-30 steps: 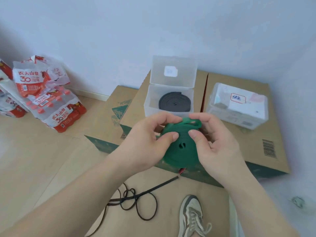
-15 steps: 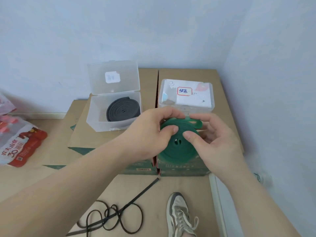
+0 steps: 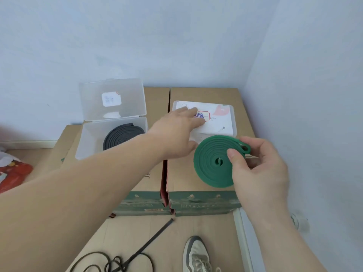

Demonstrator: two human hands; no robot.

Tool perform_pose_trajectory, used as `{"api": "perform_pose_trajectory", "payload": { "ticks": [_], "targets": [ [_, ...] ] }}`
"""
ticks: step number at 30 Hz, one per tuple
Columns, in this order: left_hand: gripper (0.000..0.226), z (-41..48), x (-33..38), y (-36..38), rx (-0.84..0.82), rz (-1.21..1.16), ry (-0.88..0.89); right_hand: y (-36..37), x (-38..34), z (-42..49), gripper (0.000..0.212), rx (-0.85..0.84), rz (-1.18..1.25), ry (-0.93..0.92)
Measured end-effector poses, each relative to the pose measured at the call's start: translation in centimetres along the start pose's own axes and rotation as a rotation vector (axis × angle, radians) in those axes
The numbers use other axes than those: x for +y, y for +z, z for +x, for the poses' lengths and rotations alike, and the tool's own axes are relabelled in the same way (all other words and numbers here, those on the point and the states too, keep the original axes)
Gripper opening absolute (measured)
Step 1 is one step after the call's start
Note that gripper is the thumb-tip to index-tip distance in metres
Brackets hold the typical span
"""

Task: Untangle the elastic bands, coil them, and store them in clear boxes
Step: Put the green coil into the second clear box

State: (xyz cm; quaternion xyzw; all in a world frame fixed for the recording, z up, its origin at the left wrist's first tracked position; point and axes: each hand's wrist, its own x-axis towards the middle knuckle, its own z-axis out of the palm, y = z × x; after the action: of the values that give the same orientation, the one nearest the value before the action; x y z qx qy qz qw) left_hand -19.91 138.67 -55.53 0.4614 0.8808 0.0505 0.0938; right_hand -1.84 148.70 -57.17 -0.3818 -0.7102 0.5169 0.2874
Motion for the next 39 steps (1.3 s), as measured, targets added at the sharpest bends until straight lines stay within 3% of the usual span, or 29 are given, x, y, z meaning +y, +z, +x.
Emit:
{"api": "perform_pose_trajectory", "payload": {
  "ticks": [4,9,14,17,20,26,31,35,39],
  "targets": [
    [0.042,0.6,0.1,1.6,0.18,0.101,0.007,-0.2,0.1,0.1,0.024,-0.014,-0.073,0.0],
    [0.035,0.1,0.3,2.4,0.177,0.25,0.033,-0.2,0.3,0.0,0.028,-0.079,-0.14,-0.055],
    [0.035,-2.5,0.5,3.0,0.256,0.358,0.141,-1.0,0.2,0.4,0.033,-0.309,-0.14,-0.075],
    [0.034,-3.8,1.0,2.6,0.33,0.335,0.179,-1.1,0.2,-0.1,0.035,-0.459,-0.127,-0.07],
    [0.031,-5.2,1.8,2.2,0.313,0.32,0.155,-0.9,0.4,-0.2,0.036,-0.469,-0.122,-0.101],
    [0.03,-5.8,2.4,-1.8,0.346,0.119,-0.034,-2.1,0.7,-0.1,0.035,-0.551,-0.169,-0.042],
    [0.034,-2.9,-0.3,-5.0,0.348,-0.002,-0.107,-3.4,-0.5,0.7,0.036,-0.413,0.092,-0.035],
    [0.038,-1.4,-1.7,-5.9,0.444,0.272,-0.233,-1.9,-0.9,0.9,0.032,-0.254,0.21,-0.051],
    [0.03,-3.4,-0.2,-4.4,0.387,-0.013,-0.132,-0.1,-1.0,0.9,0.029,-0.16,0.192,-0.046]
  ]
}}
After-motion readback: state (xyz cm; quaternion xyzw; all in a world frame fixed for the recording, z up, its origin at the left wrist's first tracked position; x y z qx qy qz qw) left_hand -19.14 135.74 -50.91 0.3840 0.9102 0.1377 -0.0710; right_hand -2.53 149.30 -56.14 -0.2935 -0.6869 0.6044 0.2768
